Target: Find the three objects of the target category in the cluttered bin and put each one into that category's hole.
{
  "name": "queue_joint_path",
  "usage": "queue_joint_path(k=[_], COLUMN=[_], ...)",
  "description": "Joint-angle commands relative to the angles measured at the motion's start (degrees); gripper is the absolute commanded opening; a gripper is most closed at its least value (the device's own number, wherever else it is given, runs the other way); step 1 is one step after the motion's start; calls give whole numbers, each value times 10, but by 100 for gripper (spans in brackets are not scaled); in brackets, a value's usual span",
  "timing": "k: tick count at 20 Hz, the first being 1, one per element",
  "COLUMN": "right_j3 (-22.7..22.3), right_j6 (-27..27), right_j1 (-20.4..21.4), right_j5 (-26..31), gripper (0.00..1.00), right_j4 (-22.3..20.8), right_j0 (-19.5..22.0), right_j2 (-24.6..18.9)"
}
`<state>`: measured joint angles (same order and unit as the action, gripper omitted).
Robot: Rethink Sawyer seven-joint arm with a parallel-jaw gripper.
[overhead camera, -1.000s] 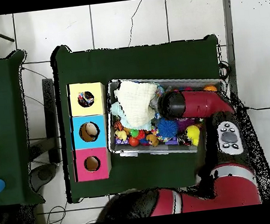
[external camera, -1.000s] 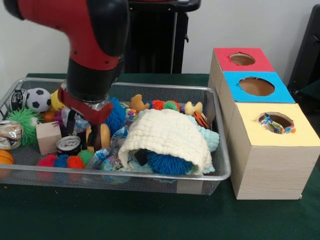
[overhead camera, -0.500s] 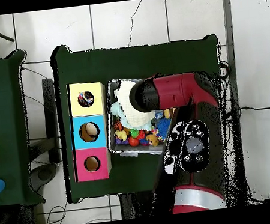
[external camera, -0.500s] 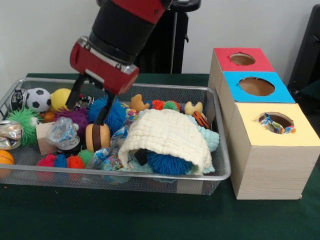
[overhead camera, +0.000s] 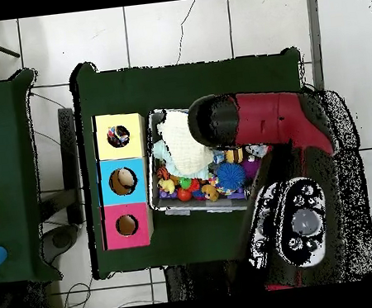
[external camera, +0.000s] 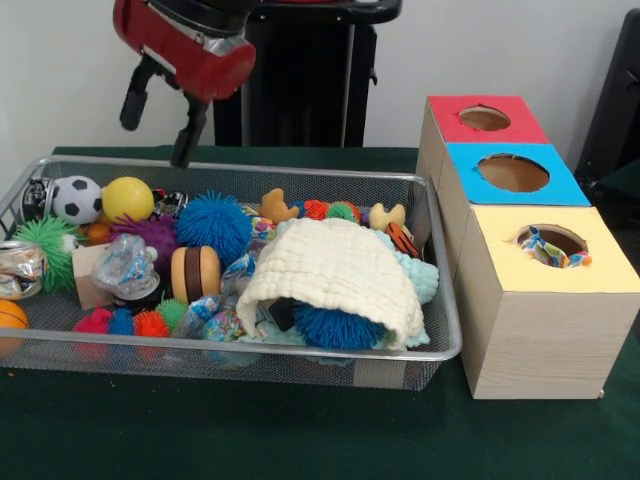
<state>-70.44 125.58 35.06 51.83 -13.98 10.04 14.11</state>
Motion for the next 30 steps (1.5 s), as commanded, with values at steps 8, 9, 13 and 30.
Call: queue_joint_path(k=[8, 9, 13, 30], right_j3=[-125, -128, -138, -56], right_j6=[-72, -68, -37, 10], right_j1=[10, 12, 16, 7], right_j5=[131, 127, 48, -17], gripper=[100, 100, 100, 100], right_j4=[101, 102, 105, 83], right_j0=[52, 51, 47, 14], right_j2=[-136, -137, -145, -132])
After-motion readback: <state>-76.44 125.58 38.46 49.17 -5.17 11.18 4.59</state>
